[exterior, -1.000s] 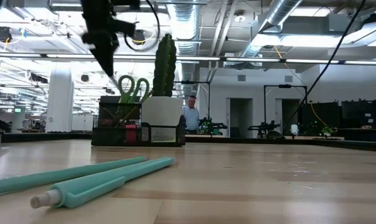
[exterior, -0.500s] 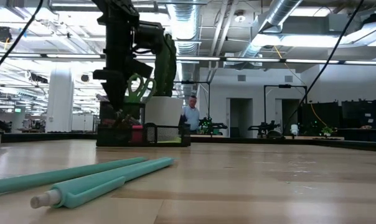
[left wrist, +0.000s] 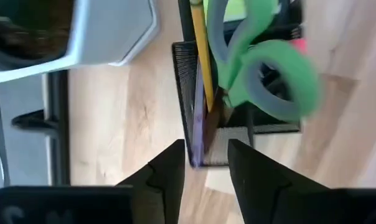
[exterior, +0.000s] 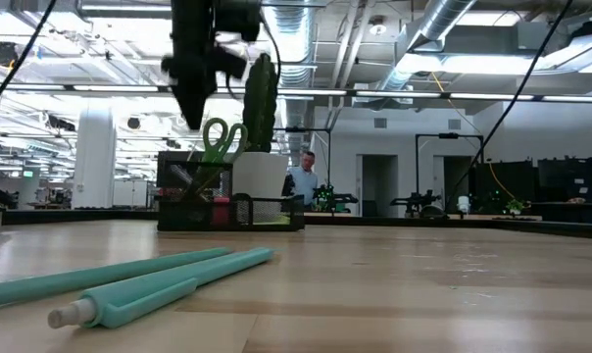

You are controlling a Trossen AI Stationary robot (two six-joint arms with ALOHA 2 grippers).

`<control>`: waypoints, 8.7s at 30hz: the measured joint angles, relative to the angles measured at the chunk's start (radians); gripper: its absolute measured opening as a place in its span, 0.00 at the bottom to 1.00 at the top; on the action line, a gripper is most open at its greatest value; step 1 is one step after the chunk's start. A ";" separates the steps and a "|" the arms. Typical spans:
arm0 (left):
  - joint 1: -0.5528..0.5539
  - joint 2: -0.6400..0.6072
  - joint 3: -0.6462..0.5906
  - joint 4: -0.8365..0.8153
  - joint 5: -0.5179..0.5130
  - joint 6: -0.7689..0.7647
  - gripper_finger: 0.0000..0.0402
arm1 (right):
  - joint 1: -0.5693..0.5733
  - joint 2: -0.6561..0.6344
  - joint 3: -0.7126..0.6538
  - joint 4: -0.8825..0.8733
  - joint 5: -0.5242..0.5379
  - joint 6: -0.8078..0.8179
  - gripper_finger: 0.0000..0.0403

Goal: Pick and place office supplies into organizer
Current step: Put the blue pen into the black mesh organizer

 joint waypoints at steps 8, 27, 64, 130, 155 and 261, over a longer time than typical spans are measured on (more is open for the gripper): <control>-0.042 -0.052 0.300 -0.123 -0.016 -0.190 0.26 | 0.000 -0.002 0.000 0.000 -0.001 0.008 0.33; -0.396 -0.029 0.391 0.431 0.029 -0.664 0.25 | -0.050 -0.307 0.000 0.091 -0.015 0.046 0.33; -0.457 -0.250 0.389 -0.278 -0.471 -1.096 0.25 | -0.093 -0.041 -0.564 0.626 -0.462 -0.466 0.26; -0.457 -0.197 0.384 -0.344 -0.391 -1.071 0.25 | 0.064 0.650 -0.907 1.784 -0.353 -0.480 0.25; -0.457 -0.197 0.396 -0.345 -0.392 -1.115 0.25 | -0.008 0.437 -0.918 1.840 -0.543 -0.029 0.05; -0.375 -0.198 0.525 -0.344 -0.599 -0.773 0.25 | -0.436 0.495 -0.196 0.862 -0.070 0.061 0.00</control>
